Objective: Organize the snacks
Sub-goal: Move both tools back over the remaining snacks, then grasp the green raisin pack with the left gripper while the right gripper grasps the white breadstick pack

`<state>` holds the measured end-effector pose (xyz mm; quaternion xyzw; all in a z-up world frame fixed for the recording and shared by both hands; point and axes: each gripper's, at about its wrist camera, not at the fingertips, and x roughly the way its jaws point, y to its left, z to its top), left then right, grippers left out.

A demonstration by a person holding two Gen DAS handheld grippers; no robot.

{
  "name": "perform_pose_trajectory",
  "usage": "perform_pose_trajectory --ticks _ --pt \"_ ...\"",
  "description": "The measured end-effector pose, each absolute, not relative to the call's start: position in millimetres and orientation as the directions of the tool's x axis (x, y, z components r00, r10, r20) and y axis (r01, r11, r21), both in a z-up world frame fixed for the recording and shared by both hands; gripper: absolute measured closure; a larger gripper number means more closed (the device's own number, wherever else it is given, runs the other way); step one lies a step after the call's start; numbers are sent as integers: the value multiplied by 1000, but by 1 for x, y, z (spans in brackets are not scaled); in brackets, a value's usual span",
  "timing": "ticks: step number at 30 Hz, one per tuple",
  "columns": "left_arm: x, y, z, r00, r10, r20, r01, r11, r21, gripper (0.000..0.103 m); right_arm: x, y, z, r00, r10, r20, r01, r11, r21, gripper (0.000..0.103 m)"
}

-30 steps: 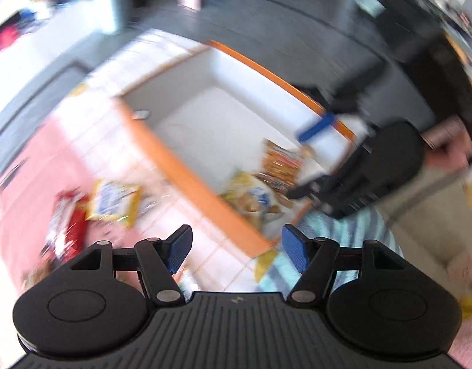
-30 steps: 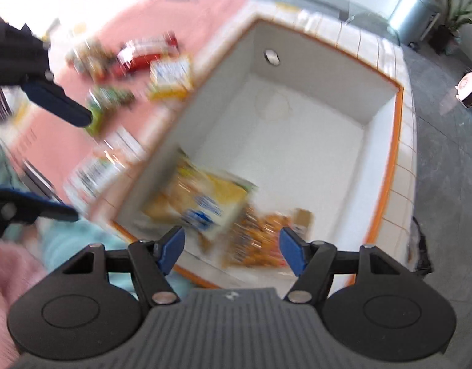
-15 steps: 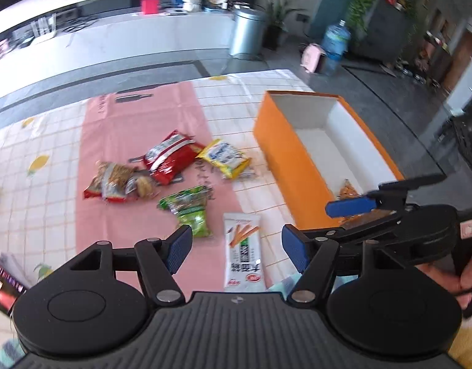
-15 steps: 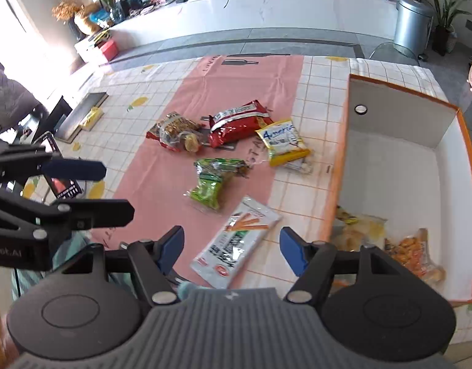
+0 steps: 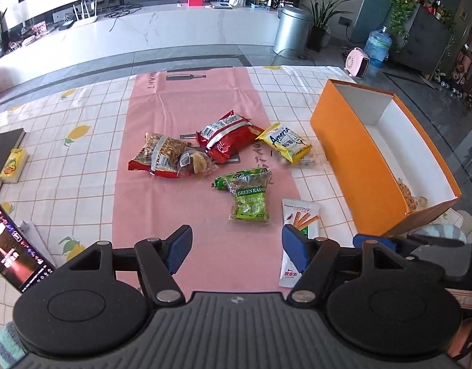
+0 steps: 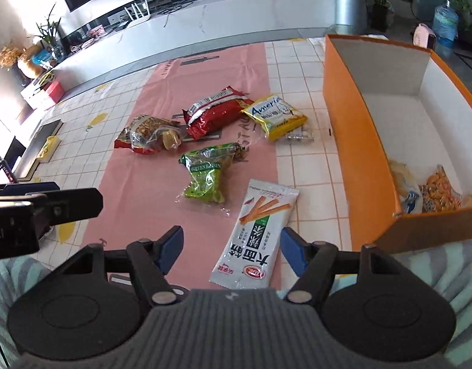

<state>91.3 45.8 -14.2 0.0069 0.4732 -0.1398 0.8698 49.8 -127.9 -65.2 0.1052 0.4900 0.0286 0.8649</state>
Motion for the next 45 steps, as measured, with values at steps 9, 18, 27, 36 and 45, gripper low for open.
perform_pose_trajectory --ticks 9,18,27,36,45 --pt "111 53 -40 461 -265 -847 252 954 -161 25 75 -119 -108 422 98 -901 130 977 167 20" --pt "129 61 -53 427 -278 -860 240 952 -188 25 96 -116 -137 344 73 -936 177 974 141 20" --pt "141 55 -74 421 -295 -858 233 949 -212 25 100 -109 -143 384 7 -923 110 993 53 34" --pt "150 43 -94 413 -325 -851 240 940 -242 24 103 -120 -144 458 -7 -889 50 999 18 51" --pt "167 22 -114 407 -329 -852 237 939 -249 20 125 -141 -147 484 58 -873 -30 998 50 51"
